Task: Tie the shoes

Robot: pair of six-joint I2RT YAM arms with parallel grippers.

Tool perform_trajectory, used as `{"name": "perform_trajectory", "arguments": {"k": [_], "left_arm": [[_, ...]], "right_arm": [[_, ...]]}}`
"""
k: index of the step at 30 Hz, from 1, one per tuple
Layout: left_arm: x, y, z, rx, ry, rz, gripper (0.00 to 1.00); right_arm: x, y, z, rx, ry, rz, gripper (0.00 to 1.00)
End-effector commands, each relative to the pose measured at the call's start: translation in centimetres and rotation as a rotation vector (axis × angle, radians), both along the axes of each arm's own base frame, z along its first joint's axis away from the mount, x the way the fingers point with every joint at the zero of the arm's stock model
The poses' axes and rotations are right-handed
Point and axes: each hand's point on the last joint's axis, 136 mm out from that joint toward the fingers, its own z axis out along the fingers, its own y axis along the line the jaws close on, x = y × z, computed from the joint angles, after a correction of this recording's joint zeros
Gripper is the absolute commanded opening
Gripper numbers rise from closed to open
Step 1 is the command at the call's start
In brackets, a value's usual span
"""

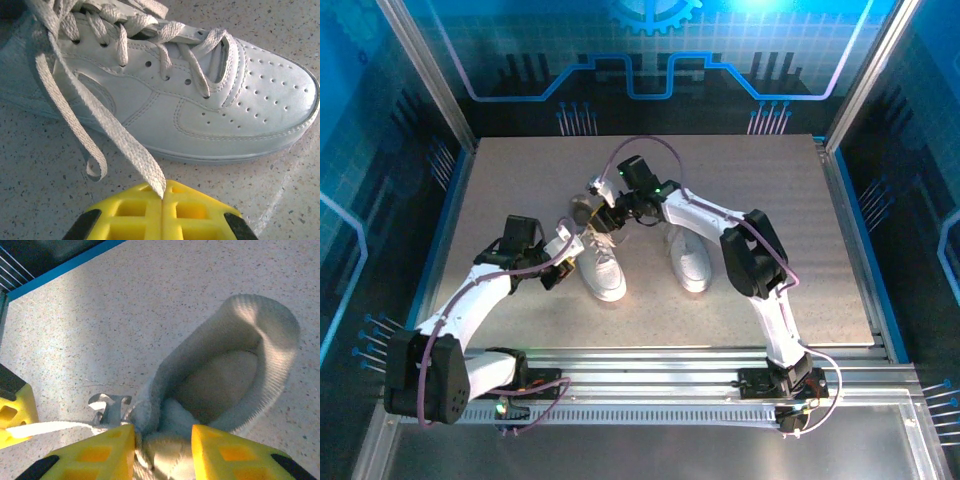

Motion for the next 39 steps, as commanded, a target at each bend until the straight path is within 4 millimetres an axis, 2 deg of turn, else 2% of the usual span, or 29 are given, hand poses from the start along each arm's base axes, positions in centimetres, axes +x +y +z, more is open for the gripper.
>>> {"name": "perform_trajectory", "arguments": {"k": [1,8,13,19,31,39], "left_arm": [[0.3,0.1,0.5,0.009,-0.003,0.000,0.00],[0.8,1.0,0.9,-0.005,-0.008,0.039,0.00],[1.0,2.3,0.9,-0.002,0.008,0.099,0.00],[0.5,2.8,0.5,0.012,0.016,0.123,0.00],[-0.3,4.2,-1.1,0.083,0.073,0.185,0.00],[-0.9,4.7,-2.0,0.104,0.111,0.206,0.00]], "right_arm": [[0.5,-1.3,3.2,0.053,-0.020,-0.022,0.36],[0.4,-2.7,3.3,0.059,-0.029,-0.015,0.38],[0.2,-3.1,2.3,0.023,-0.024,-0.002,0.39],[-0.6,-3.6,0.9,-0.010,-0.032,0.027,0.39],[-0.8,-6.7,-1.9,-0.056,0.026,-0.045,0.40],[-0.4,-6.8,-3.1,-0.050,0.090,-0.083,0.40]]}}
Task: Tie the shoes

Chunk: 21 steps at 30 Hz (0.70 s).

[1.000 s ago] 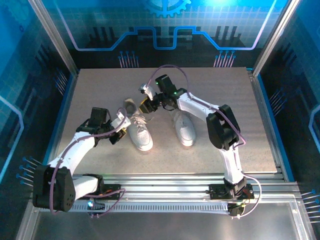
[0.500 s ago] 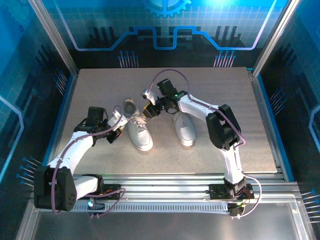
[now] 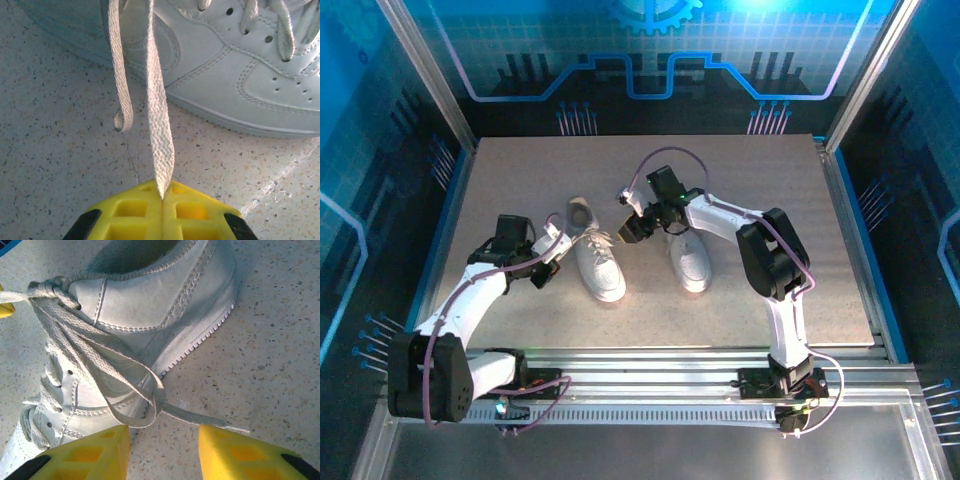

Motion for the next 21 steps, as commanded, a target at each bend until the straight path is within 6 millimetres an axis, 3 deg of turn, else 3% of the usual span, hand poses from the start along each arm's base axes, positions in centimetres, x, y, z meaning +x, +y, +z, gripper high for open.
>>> {"name": "perform_trajectory", "arguments": {"k": [1,10,11,12,13,16,21], "left_arm": [[-1.3,0.6,-1.3,0.012,0.068,0.033,0.00],[-1.5,0.6,-1.4,0.016,0.061,0.031,0.00],[-1.3,0.6,-1.2,0.015,0.050,0.029,0.09],[-1.1,0.6,-1.0,0.016,0.035,0.028,0.23],[-0.9,0.6,-0.8,0.019,0.021,0.023,0.30],[-0.3,0.6,0.2,0.023,-0.030,0.010,0.40],[1.1,0.8,1.2,0.041,-0.108,0.002,0.45]], "right_arm": [[0.5,0.1,1.1,0.032,0.001,-0.021,0.40],[0.2,1.1,0.4,0.055,0.075,-0.029,0.40],[0.2,1.1,0.2,0.053,0.090,-0.041,0.40],[0.2,1.1,0.0,0.049,0.109,-0.061,0.40],[0.3,1.0,-0.2,0.044,0.134,-0.092,0.39],[0.7,0.2,-0.8,0.028,0.249,-0.240,0.39],[-0.2,0.9,-0.7,0.116,0.409,-0.356,0.39]]}}
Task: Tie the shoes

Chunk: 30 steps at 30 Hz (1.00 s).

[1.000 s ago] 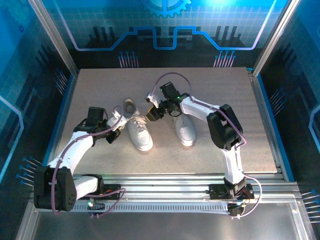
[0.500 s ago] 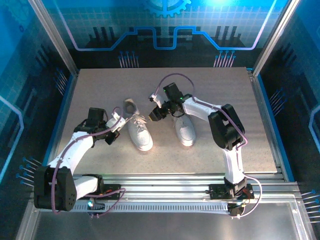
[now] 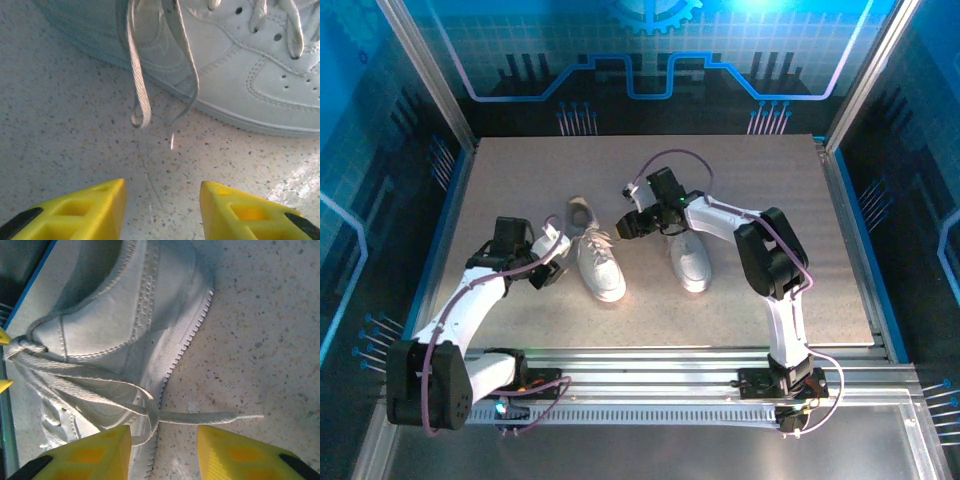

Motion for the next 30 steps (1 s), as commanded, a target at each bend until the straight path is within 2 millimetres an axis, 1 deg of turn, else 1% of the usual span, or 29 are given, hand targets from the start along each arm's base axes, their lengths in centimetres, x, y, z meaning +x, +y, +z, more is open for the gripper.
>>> {"name": "perform_trajectory", "arguments": {"k": [1,5,7,11,16,24,30], "left_arm": [[1.1,0.4,0.6,0.018,-0.060,-0.008,0.45],[1.9,0.2,0.5,0.015,-0.044,-0.025,0.45],[2.2,0.0,0.5,0.003,-0.042,-0.033,0.45],[2.7,-0.2,0.5,0.001,-0.049,-0.041,0.45],[3.2,0.2,0.7,0.008,-0.078,-0.033,0.45],[5.7,1.1,1.6,0.006,-0.130,-0.017,0.47],[7.2,1.6,1.5,-0.002,-0.139,-0.028,0.47]], "right_arm": [[-0.8,0.9,0.2,0.074,0.141,-0.107,0.38],[-1.5,1.7,-0.4,0.091,0.199,-0.133,0.38],[-1.6,1.8,-0.8,0.101,0.224,-0.149,0.37],[-1.6,2.3,-1.0,0.118,0.251,-0.160,0.36],[-1.7,2.5,-1.5,0.098,0.262,-0.177,0.36],[-2.3,2.5,-2.4,0.063,0.282,-0.182,0.39],[-2.4,2.9,-2.7,0.086,0.302,-0.177,0.38]]}}
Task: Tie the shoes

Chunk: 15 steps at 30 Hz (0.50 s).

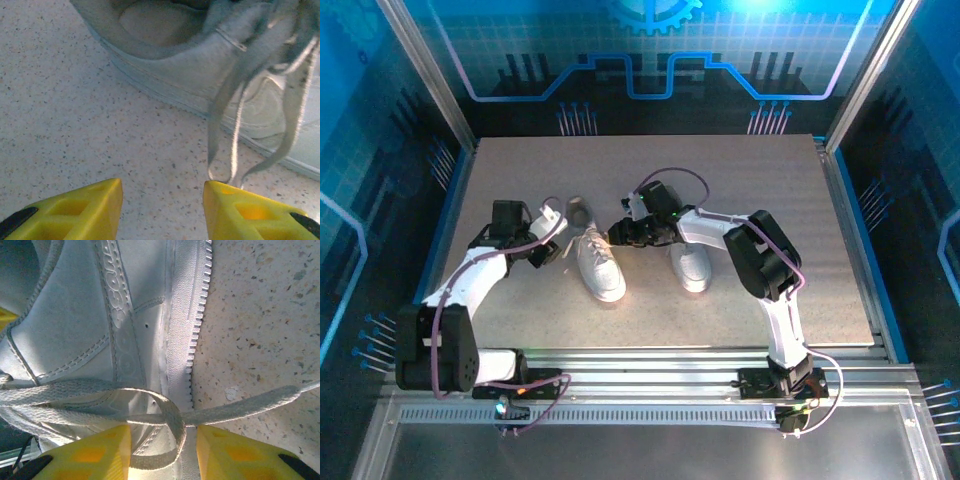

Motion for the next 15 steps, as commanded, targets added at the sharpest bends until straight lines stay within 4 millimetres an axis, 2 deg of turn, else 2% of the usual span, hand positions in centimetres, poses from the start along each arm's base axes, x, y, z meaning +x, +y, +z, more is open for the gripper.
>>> {"name": "perform_trajectory", "arguments": {"k": [1,5,8,11,15], "left_arm": [[1.6,-0.1,0.9,-0.022,-0.055,-0.053,0.47],[1.5,-0.4,0.6,-0.031,-0.127,-0.195,0.48],[1.9,0.0,0.7,-0.045,-0.202,-0.242,0.57],[1.6,0.0,0.4,-0.073,-0.177,-0.290,0.60],[0.7,-0.7,-0.6,-0.095,-0.142,-0.354,0.62]], "right_arm": [[-0.4,0.6,-0.9,0.017,0.039,0.005,0.37],[-0.2,0.9,-0.9,0.045,0.051,0.001,0.25],[0.2,0.7,-0.7,0.056,0.042,-0.006,0.12],[0.7,0.3,-0.2,0.064,0.024,-0.025,0.00],[1.4,-0.6,0.7,0.044,-0.034,-0.047,0.00]]}}
